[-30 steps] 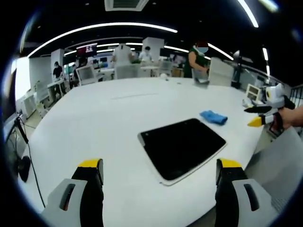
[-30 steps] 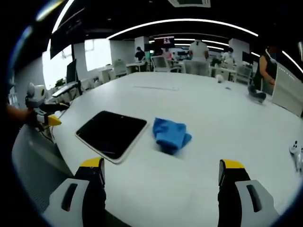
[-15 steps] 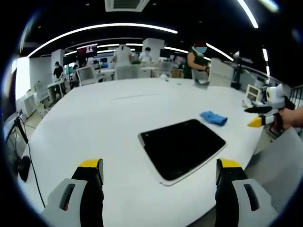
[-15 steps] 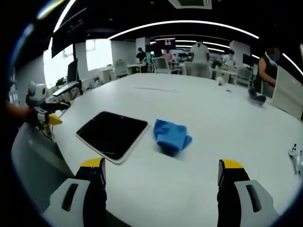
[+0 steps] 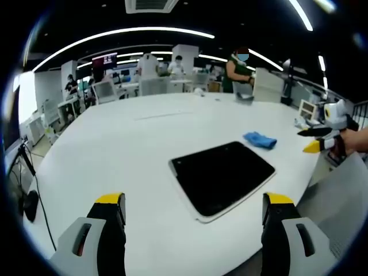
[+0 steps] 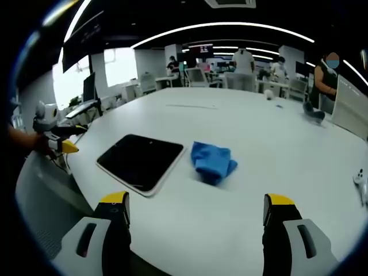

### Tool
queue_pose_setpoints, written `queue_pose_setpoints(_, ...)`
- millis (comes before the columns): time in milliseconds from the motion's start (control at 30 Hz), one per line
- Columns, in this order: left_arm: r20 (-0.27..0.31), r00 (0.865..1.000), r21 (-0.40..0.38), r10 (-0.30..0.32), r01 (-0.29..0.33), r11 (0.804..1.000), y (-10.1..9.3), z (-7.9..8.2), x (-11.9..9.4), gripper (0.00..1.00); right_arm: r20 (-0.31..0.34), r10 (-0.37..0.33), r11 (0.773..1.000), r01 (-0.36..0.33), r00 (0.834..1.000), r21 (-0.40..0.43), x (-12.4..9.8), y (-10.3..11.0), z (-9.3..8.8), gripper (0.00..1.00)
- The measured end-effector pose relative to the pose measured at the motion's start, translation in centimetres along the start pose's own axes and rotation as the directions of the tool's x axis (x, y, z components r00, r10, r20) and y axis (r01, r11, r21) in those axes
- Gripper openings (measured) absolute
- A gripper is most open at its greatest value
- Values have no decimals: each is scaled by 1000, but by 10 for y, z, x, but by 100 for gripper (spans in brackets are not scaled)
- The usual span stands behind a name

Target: Wipe the mirror surface with the cleaning cloth until all visible marks leave the cleaned area.

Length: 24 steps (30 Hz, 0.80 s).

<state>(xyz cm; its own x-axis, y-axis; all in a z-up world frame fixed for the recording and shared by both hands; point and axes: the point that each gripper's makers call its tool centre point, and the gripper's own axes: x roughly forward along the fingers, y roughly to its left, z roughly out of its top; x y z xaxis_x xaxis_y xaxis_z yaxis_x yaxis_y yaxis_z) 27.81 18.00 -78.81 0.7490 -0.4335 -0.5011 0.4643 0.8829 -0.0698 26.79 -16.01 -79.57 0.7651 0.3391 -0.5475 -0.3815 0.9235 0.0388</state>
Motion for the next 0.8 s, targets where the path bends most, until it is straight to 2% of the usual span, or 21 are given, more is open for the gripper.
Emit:
queue_pose_setpoints(133, 0, 1000, -12, 7, -7, 1000, 3, -1, -1, 99, -13, 2, 1000, -2, 1000, 7, 0, 3, -4, 96)
queue_pose_setpoints(400, -7, 1000, 2, -5, 5, 1000, 0, -2, -2, 99, -21, 12, 999, -12, 1000, -33, -2, 10, -3, 96)
queue_pose_setpoints(667, 1, 1000, 11, -6, 6, 1000, 0, 1, -2, 99, 3, 4, 1000, -4, 1000, -28, -7, 2, 17, 97)
queue_pose_setpoints(800, 2, 1000, 12, -9, 9, 1000, -1, 1, -1, 99, -15, 10, 999, -11, 1000, -44, -9, -3, 29, 98)
